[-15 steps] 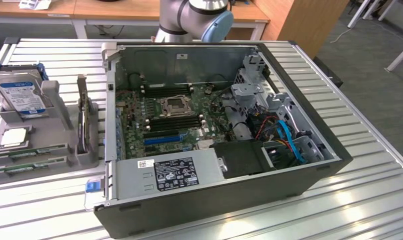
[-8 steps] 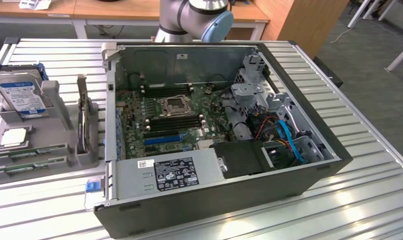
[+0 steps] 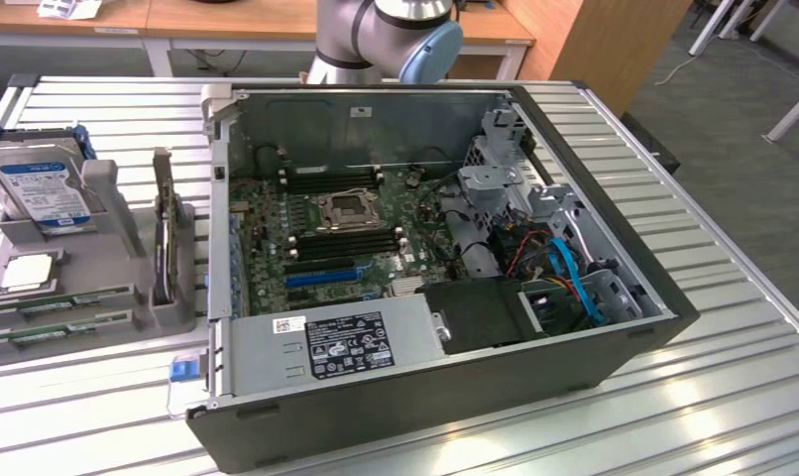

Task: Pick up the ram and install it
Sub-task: 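Pick up the ram and move it above insertion slot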

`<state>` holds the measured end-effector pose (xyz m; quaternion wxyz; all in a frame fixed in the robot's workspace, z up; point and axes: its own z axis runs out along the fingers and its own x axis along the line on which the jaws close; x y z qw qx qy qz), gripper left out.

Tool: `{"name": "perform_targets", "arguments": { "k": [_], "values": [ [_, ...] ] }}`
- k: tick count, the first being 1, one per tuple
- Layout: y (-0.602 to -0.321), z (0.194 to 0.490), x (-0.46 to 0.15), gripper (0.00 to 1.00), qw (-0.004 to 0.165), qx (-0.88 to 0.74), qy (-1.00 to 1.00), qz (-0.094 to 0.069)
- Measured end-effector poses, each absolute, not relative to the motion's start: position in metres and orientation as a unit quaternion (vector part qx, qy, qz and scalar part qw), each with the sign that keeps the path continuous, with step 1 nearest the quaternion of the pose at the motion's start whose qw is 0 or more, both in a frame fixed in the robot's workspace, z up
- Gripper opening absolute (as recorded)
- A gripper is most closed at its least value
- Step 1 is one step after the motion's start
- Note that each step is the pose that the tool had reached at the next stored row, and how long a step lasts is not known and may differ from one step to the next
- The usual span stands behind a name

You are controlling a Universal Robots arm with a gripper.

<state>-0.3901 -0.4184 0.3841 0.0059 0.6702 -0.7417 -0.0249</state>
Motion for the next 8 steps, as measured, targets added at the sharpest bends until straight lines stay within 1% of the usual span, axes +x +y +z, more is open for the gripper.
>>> {"name": "perform_targets", "arguments": {
  "k": [8],
  "values": [
    [-0.4184, 0.3841, -0.3902, 0.10, 0.007, 0.694, -0.720, -0.025]
  ]
}}
